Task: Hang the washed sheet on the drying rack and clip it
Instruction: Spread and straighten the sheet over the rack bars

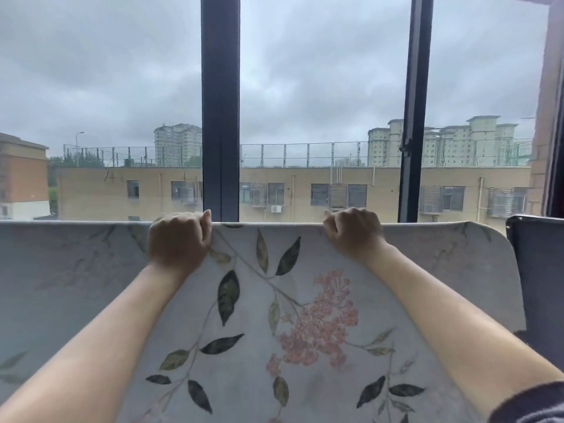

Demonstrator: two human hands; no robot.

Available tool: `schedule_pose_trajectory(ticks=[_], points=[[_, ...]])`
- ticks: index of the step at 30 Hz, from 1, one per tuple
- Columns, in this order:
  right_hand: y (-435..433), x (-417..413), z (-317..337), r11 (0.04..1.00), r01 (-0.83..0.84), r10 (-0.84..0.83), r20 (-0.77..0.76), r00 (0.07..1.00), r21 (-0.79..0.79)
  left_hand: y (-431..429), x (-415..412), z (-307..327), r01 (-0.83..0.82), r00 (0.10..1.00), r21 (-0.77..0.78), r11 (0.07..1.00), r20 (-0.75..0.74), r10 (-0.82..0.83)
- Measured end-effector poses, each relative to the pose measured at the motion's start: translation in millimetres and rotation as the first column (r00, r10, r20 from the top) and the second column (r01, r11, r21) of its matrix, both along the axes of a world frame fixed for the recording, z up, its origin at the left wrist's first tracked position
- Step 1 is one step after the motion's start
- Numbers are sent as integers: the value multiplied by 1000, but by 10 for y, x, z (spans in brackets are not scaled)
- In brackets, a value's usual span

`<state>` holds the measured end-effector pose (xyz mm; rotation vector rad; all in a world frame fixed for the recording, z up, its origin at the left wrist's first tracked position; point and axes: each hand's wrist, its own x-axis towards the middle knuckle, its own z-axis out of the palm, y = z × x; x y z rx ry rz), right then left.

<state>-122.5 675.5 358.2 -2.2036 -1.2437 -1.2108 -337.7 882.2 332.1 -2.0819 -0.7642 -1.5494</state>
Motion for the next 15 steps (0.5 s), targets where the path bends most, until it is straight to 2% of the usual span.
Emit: schedule_pose_trajectory(ticks=[5,10,15], points=[[712,-740,29,981,-181,186,72,980,-70,-61,128,2,11,1000,41,999,6,-11],[992,-894,-35,991,-134,134,120,984,-16,43,27,-16,32,999,62,998,-26,-30],[943,-834,-13,996,-85,88,128,988,-29,387,-407,8,-9,1000,20,1000,19,9]])
